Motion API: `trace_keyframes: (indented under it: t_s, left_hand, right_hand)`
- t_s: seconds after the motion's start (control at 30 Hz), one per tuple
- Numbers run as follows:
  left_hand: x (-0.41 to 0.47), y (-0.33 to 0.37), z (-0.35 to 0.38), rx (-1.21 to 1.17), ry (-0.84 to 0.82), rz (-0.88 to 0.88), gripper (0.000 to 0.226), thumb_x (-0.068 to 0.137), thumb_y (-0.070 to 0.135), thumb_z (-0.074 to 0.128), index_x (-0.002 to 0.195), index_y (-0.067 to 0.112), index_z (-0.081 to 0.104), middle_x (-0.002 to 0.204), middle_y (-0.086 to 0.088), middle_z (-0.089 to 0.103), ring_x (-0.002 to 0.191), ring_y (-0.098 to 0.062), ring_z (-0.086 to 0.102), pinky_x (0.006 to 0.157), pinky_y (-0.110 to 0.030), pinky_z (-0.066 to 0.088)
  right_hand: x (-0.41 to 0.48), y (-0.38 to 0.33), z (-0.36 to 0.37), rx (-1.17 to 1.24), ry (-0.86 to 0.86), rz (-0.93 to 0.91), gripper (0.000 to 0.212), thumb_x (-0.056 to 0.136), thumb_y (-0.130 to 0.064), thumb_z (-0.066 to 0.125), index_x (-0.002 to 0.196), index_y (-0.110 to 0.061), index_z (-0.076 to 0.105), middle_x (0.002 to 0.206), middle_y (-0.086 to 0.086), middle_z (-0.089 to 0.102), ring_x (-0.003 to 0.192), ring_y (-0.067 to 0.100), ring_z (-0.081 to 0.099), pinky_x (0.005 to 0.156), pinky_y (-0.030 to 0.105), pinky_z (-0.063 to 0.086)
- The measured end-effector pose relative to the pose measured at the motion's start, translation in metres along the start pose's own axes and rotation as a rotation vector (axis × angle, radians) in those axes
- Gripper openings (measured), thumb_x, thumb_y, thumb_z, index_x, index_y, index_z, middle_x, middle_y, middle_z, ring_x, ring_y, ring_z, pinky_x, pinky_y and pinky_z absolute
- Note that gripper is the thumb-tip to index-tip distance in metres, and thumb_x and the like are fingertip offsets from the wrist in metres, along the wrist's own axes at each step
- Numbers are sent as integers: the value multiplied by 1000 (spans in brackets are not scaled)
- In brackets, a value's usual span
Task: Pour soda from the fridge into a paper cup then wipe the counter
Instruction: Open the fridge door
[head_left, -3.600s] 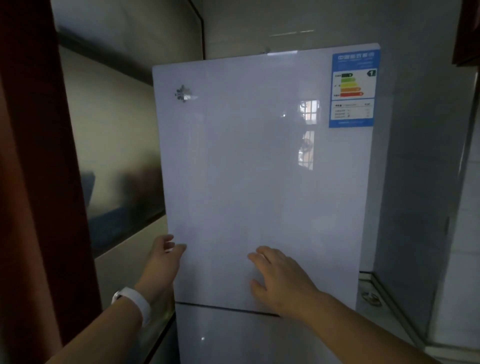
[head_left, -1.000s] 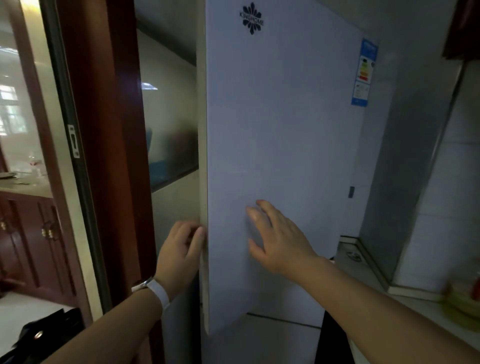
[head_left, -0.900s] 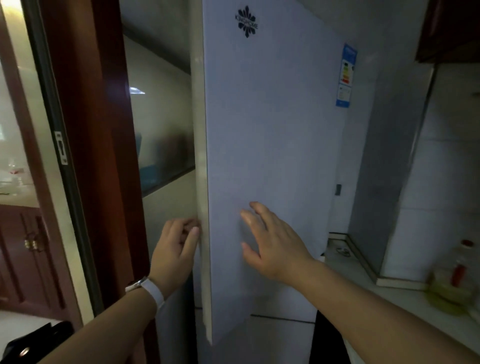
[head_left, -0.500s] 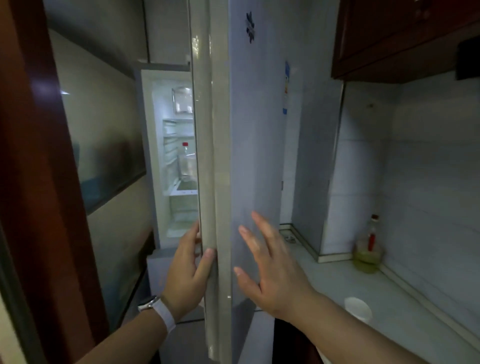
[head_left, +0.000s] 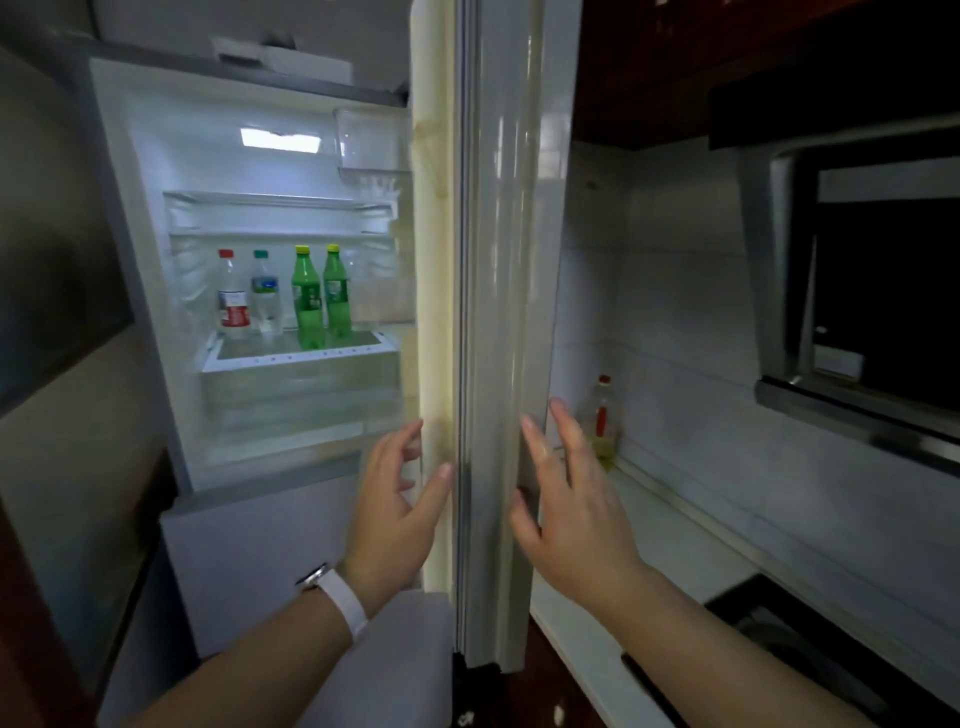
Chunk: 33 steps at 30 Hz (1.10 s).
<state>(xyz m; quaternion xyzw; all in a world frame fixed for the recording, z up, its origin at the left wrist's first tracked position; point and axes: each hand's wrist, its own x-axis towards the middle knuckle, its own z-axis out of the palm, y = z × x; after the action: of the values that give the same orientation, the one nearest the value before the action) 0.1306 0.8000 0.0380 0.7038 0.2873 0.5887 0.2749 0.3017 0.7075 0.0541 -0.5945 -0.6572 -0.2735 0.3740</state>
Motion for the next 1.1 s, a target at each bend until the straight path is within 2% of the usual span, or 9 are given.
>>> trace_keyframes:
  t_s: [0.1, 0.2, 0.33, 0.47, 0.6, 0.73, 0.97, 1.1]
  left_hand:
    - [6, 6, 17, -16, -31, 6, 54, 80, 48, 57, 131, 34, 45, 122, 16, 51, 114, 5, 49, 92, -22, 40]
    - [17, 11, 35, -53, -77, -27, 53, 84, 37, 60, 134, 36, 43, 128, 17, 49, 116, 8, 48, 98, -25, 41]
    - [27, 19, 64, -148, -144, -46, 54, 83, 32, 63, 132, 44, 43, 130, 19, 51, 113, 3, 53, 93, -33, 51]
    - [32, 22, 96, -192, -165, -19, 61, 91, 9, 64, 126, 53, 41, 123, 23, 53, 107, -1, 57, 87, -33, 54]
    - [40, 20, 130, -194, -207, -22, 68, 90, 6, 63, 125, 59, 41, 123, 20, 56, 106, -9, 59, 86, -32, 55]
    - [49, 21, 166, -191, -233, -31, 66, 90, 6, 62, 126, 56, 40, 121, 13, 58, 106, -10, 60, 87, -35, 57]
    - [70, 24, 230, -235, -238, -66, 63, 89, 2, 62, 122, 53, 43, 117, 10, 59, 100, -5, 61, 84, -38, 59]
    - [81, 20, 260, -239, -250, -85, 65, 88, 3, 64, 124, 52, 41, 120, 8, 57, 104, -5, 60, 86, -39, 59]
  right_hand:
    - [-5, 14, -10, -22, -3, 64, 72, 87, -36, 52, 150, -14, 26, 159, 12, 15, 142, 26, 27, 103, 38, 39]
    - [-5, 27, -18, -45, -4, 57, 75, 86, -32, 59, 150, -13, 26, 159, 12, 15, 144, 27, 24, 109, 40, 32]
    - [-3, 44, -21, -106, -12, 80, 79, 84, -33, 66, 150, -15, 26, 158, 10, 14, 144, 27, 21, 110, 43, 30]
    - [-3, 71, -20, -140, -50, 157, 82, 88, -40, 60, 153, -23, 15, 161, 2, 2, 147, 24, 14, 111, 39, 19]
    - [2, 102, -17, -68, -56, 238, 81, 91, -42, 56, 153, -29, 5, 160, -6, -14, 149, 21, 2, 110, 36, 23]
    - [8, 140, -15, -21, -21, 285, 79, 92, -36, 57, 152, -26, 6, 161, -5, -12, 149, 23, 8, 110, 38, 31]
    - [20, 206, -13, 75, -56, 366, 77, 97, -28, 50, 155, -26, 0, 159, -15, -16, 149, 14, 5, 114, 33, 33]
    - [27, 238, -7, 116, -43, 387, 74, 96, -24, 53, 155, -26, 10, 162, -5, -4, 148, 18, 16, 111, 30, 35]
